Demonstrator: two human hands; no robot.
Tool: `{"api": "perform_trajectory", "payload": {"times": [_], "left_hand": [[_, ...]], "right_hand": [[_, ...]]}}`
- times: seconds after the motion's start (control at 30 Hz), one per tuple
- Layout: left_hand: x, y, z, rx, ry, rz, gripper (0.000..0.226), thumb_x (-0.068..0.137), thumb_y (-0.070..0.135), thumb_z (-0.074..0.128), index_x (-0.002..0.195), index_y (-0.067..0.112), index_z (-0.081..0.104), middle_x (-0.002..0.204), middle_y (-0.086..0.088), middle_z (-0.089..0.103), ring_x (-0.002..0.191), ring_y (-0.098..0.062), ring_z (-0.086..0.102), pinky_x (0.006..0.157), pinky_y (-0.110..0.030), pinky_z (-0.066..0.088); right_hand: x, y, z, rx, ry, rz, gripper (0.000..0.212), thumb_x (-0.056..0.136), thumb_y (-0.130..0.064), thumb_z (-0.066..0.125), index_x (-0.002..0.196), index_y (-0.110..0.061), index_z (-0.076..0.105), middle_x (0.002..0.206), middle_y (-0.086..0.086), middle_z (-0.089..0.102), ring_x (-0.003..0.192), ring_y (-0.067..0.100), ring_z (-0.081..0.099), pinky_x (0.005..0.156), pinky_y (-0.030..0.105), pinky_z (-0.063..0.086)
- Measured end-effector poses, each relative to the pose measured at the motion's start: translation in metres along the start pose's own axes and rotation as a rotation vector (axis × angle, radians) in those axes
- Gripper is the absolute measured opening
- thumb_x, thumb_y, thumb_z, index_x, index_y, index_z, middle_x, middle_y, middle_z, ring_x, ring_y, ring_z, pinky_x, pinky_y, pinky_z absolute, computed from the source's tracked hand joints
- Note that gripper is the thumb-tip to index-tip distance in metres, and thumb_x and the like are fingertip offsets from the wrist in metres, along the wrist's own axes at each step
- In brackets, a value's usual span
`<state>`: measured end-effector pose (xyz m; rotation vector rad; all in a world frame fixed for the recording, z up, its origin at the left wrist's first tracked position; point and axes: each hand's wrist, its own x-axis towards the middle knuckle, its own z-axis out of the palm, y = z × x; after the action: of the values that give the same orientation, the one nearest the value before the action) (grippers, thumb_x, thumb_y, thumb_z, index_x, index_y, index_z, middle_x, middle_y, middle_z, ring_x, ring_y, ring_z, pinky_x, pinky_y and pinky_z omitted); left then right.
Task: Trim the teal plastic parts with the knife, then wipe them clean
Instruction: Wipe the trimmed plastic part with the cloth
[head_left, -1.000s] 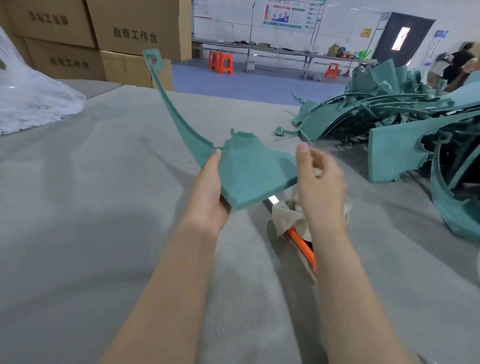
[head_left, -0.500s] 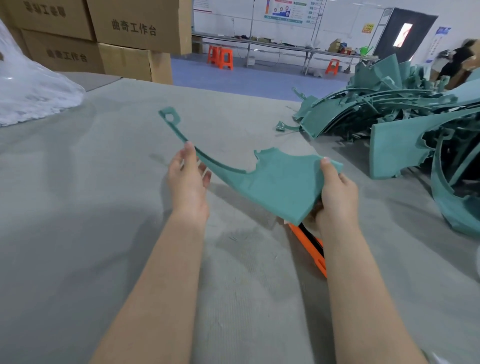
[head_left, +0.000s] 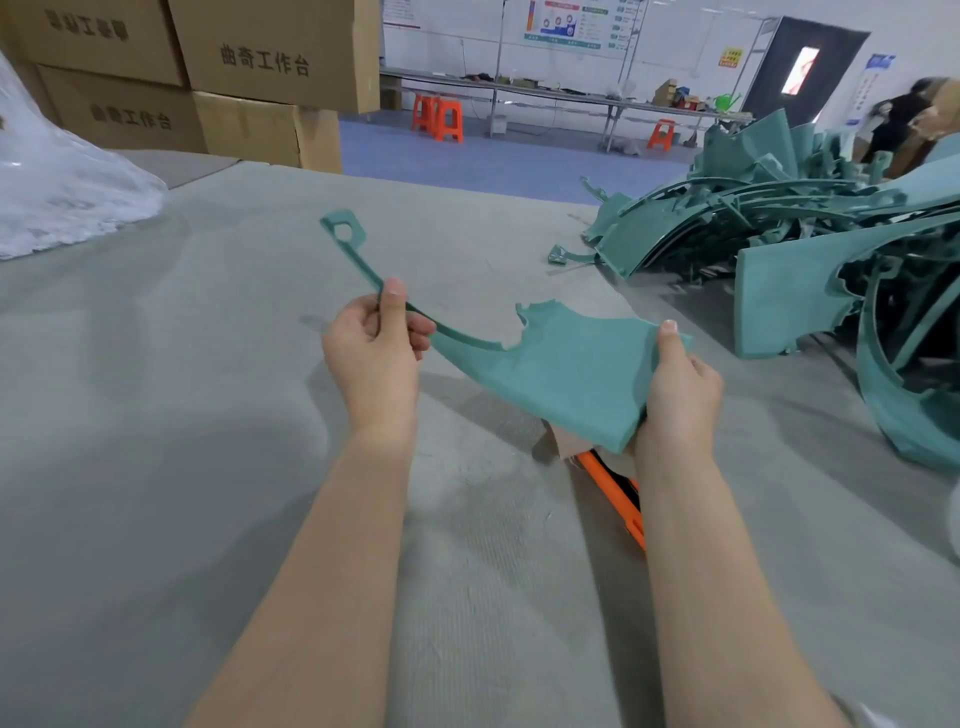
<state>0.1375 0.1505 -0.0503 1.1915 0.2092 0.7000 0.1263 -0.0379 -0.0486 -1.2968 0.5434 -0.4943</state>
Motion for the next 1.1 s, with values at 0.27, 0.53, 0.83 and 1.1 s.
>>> {"api": "perform_trajectory", "payload": {"times": [0.27, 0.53, 0.83, 1.1], "left_hand": [[0.03, 0.004, -0.032, -0.314, 0.324, -0.213, 0.022, 0.102, 0.008, 0.041, 0.082, 0.013, 0.05, 0.05, 0.007, 0.049, 0.039, -0.002, 0.037, 0.043, -0.016, 0.028], [-0.005, 0.026, -0.01, -0.252, -0.22, -0.484, 0.028, 0.093, 0.022, 0.061, 0.118, 0.011, 0.062, 0.096, -0.001, 0.073, 0.086, -0.014, 0.071, 0.074, -0.031, 0.058], [0.021, 0.127, -0.177, -0.411, 0.303, -0.121, 0.032, 0.095, 0.007, 0.053, 0.126, 0.002, 0.058, 0.12, -0.014, 0.067, 0.109, -0.029, 0.065, 0.095, -0.046, 0.051], [-0.049, 0.199, -0.389, -0.653, 0.822, 0.098, 0.028, 0.098, 0.02, 0.04, 0.109, 0.008, 0.062, 0.118, -0.017, 0.066, 0.101, -0.028, 0.065, 0.084, -0.039, 0.054]], "right_hand": [[0.01, -0.011, -0.014, 0.396, 0.118, 0.082, 0.017, 0.099, -0.028, 0.054, 0.085, -0.018, 0.053, 0.09, 0.001, 0.066, 0.072, 0.01, 0.066, 0.062, 0.028, 0.058], [-0.049, -0.01, 0.041, 0.243, -0.567, 0.101, 0.006, 0.095, -0.014, 0.059, 0.096, -0.018, 0.064, 0.081, -0.006, 0.074, 0.07, 0.006, 0.069, 0.056, 0.021, 0.054], [-0.21, 0.003, 0.182, 0.164, -1.024, 0.123, 0.012, 0.098, -0.018, 0.055, 0.109, -0.021, 0.05, 0.102, -0.003, 0.065, 0.08, 0.009, 0.068, 0.054, 0.023, 0.054], [-0.455, 0.058, 0.235, -0.034, -1.63, 0.207, 0.022, 0.097, -0.012, 0.055, 0.117, -0.006, 0.053, 0.105, 0.011, 0.067, 0.098, 0.028, 0.067, 0.072, 0.04, 0.061]]}}
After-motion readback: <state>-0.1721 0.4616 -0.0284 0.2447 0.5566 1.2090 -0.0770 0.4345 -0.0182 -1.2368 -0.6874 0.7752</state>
